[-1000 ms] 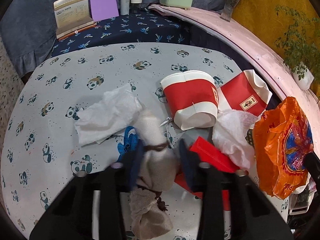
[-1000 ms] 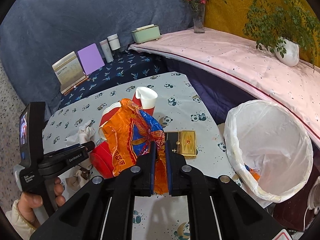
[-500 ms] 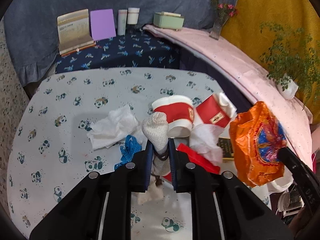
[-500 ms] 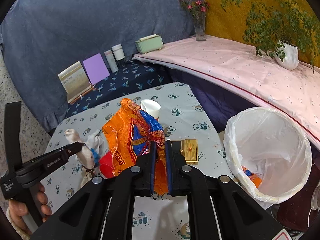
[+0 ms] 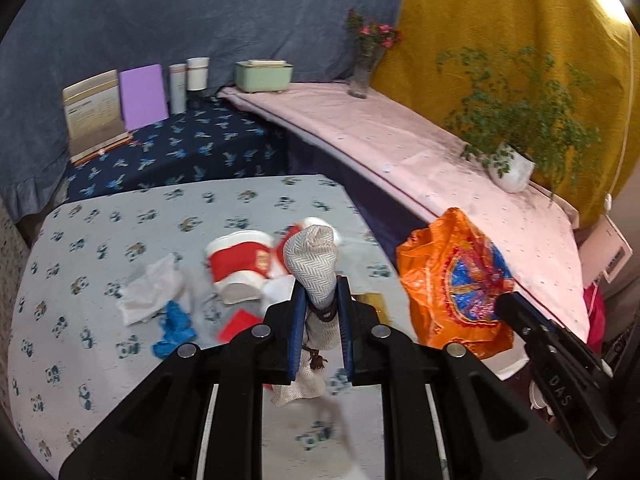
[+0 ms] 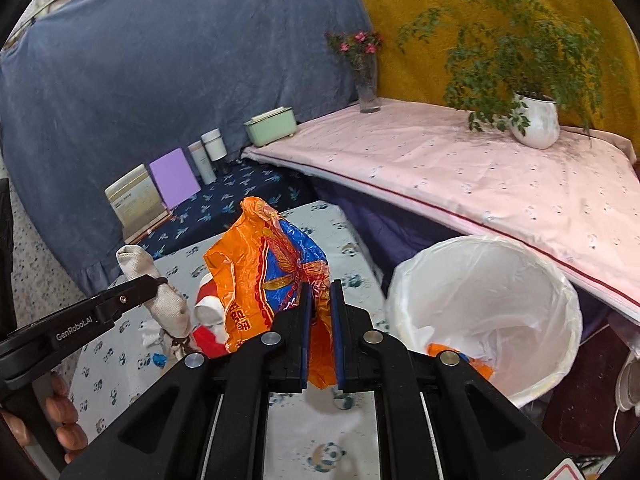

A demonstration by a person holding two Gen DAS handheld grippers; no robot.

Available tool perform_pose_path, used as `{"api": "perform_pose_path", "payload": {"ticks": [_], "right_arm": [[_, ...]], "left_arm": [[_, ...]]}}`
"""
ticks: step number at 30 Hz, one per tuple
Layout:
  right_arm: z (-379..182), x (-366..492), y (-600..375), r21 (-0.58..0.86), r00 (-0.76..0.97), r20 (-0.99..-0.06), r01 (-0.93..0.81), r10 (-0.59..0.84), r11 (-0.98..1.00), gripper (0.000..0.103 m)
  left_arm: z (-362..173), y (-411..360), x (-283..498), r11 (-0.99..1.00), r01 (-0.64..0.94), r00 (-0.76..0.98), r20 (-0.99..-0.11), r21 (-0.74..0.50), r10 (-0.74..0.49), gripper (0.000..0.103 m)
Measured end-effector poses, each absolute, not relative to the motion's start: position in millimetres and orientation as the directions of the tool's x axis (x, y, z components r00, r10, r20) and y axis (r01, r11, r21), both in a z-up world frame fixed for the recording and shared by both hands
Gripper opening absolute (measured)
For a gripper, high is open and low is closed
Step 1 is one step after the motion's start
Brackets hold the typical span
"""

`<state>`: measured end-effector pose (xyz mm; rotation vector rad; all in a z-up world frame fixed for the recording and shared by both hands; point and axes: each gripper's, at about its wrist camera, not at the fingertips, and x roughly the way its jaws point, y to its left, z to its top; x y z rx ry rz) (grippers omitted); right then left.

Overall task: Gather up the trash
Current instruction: 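Drop the sock from the left tool and the bag from the right tool into the bin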

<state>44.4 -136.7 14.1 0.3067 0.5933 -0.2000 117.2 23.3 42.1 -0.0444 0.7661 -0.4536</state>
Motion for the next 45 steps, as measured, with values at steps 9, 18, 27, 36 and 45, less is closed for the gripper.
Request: {"api": "perform_pose_path", "payload": {"ticks": [9,18,27,36,45], "right_arm": [[1.9,13.5,-205.7,0.224,0.775,-0.590,0.427,-0.227,0.876,0.009],[-13.0,-13.8,-265.1,0.229,0.715,-0.614,0.566,-0.334,0.792,0.009],[-29.1,-17.7,-295.8,0.222,0.669,-0.645,0.627,-0.370,0.747,0.009],[-35.3,-1.6,-297.4,0.221,0.668,-0.655,0.617,-0.355,0.755,0.009],[-35.2,12.2,-291.7,0.210,0.674,-0.652,0.600,-0.346,0.772,0.015]], "left_arm": [[41.4,-71.6,102.3,0.813,0.544,0.534,-0.662,-0.208,-0.526,0.015],[21.5,-156.8,106.4,0.713,0.654,0.405,-0.679,-0.252,-0.612,0.015],[2.5,-202.0,114.1,0.673,0.697,0.353,-0.699,-0.247,-0.622,0.027],[6.3,-190.3,118.8,0.707,0.675,0.420,-0.678,-0.210,-0.603,0.063],[1.5,-166.3,122.5,0.743,0.636,0.451,-0.682,-0.207,-0.576,0.069]]}}
